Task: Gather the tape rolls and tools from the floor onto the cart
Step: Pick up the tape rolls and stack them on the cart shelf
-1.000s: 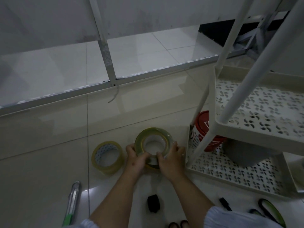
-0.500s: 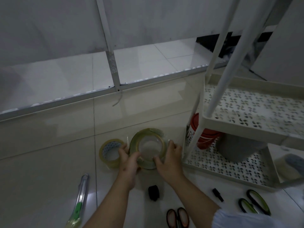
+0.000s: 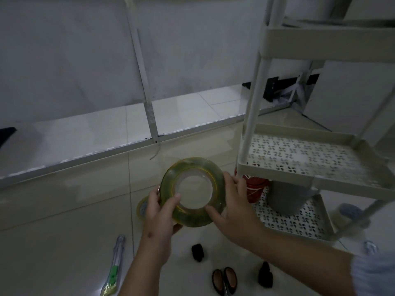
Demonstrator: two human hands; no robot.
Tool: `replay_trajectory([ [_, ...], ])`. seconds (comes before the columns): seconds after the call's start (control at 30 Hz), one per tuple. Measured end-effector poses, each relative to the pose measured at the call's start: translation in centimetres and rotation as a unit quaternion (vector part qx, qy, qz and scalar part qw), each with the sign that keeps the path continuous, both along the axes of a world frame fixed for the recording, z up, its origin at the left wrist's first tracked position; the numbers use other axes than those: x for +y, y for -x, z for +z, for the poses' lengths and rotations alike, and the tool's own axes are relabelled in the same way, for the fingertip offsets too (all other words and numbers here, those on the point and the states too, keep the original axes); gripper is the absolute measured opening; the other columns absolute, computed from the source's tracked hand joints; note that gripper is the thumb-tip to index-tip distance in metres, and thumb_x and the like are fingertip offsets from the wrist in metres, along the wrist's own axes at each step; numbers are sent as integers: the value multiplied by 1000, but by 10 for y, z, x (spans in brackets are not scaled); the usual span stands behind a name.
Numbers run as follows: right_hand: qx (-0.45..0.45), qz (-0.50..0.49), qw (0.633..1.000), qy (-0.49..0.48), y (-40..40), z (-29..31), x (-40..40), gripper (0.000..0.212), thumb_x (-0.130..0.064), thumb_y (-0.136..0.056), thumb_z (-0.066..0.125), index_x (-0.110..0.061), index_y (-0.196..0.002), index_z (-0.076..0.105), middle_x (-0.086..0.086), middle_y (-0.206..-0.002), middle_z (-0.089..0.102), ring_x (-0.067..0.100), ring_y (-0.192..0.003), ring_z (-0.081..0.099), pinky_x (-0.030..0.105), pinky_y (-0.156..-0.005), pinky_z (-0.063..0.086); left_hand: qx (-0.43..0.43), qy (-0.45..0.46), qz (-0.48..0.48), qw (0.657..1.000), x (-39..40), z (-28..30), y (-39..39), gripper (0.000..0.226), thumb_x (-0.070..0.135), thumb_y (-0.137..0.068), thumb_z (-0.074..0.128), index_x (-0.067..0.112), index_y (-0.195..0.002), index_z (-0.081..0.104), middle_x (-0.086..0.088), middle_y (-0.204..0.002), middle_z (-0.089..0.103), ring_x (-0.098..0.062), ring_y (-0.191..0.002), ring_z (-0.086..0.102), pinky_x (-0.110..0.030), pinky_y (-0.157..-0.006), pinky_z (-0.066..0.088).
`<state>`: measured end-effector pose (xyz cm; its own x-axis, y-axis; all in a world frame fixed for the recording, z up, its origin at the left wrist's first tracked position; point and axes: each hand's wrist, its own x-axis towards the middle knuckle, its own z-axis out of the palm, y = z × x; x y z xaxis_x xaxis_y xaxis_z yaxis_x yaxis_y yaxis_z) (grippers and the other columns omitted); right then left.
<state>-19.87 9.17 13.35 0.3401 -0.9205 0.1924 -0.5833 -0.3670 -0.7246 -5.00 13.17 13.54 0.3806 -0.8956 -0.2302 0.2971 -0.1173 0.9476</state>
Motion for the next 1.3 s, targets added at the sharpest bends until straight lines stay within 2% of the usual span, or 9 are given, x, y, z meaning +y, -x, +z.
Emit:
replay_trajectory([
  [0.17, -10, 27, 999, -27, 49, 39, 30, 114, -44, -58, 81, -36, -140, 2, -20, -119, 16, -8, -113, 28, 4, -100, 29, -23, 57, -56, 997, 23, 46, 33, 32, 15, -87, 55, 31, -114, 53, 4, -101, 62, -16, -94, 58, -43, -82, 51],
  [0.27, -39, -16, 999, -20, 83, 51, 41, 122, -51, -43, 81, -40, -138, 5, -38, -123, 8, -20, -117, 25, 2, -98, 33, -40, 87, -106, 990, 26, 60, 60, 34, 13, -85, 57, 46, -96, 59, 16, -87, 66, -7, -87, 60, -42, -88, 49],
  [0.4, -10, -60, 998, 13, 124, 57, 37, 130, -55, -38, 82, -40, -137, -1, -27, -112, 19, -11, -113, 29, 19, -105, 31, -67, 103, -143, 982, 14, 66, 100, 54, 39, -62, 67, 52, -111, 48, 6, -122, 57, -15, -111, 57, -46, -98, 48],
  [0.5, 31, -89, 994, 59, 150, 60, 29, 135, -58, -36, 84, -32, -142, 4, -21, -119, 14, -3, -119, 22, 5, -102, 25, -63, 119, -184, 974, -4, 65, 132, 60, 41, -58, 65, 51, -115, 46, -3, -126, 55, -21, -112, 57, -47, -96, 49],
  [0.57, 36, -120, 988, 91, 166, 64, 21, 122, -63, -38, 75, -30, -141, 18, -6, -128, 22, -4, -117, 22, -5, -94, 24, -65, 131, -224, 964, -17, 67, 153, 54, 32, -65, 64, 49, -114, 48, 0, -119, 60, -17, -108, 60, -44, -92, 52],
  [0.73, 13, -199, 971, 129, 200, 69, -9, 102, -53, -46, 74, -25, -136, 34, 5, -133, 36, 11, -124, 33, 28, -103, 36, -105, 103, -290, 946, -71, 75, 194, 28, 25, -73, 62, 41, -95, 55, 2, -104, 64, -21, -100, 61, -50, -91, 51],
  [0.97, 54, -261, 963, 32, 219, 63, -57, 73, -35, -65, 80, -21, -128, 47, 2, -142, 31, 19, -128, 33, 18, -99, 25, -186, -26, -330, 925, -141, 74, 229, 62, 39, -74, 64, 24, -128, 38, -7, -123, 54, -27, -106, 56, -46, -90, 52],
  [1.13, 49, -279, 959, -15, 227, 56, -82, 63, -36, -65, 78, -24, -121, 52, 3, -134, 32, 24, -122, 39, 33, -104, 41, -166, -41, -334, 927, -168, 61, 244, 60, 45, -65, 64, 28, -119, 47, -6, -119, 55, -27, -104, 56, -48, -88, 53],
  [1.3, 145, -276, 945, -98, 237, 63, -93, 58, -38, -68, 73, -21, -119, 53, 9, -129, 38, 28, -118, 43, 32, -101, 43, -127, -60, -359, 923, -178, 50, 255, 61, 35, -68, 64, 25, -125, 45, -10, -117, 59, -28, -103, 59, -49, -90, 53],
])
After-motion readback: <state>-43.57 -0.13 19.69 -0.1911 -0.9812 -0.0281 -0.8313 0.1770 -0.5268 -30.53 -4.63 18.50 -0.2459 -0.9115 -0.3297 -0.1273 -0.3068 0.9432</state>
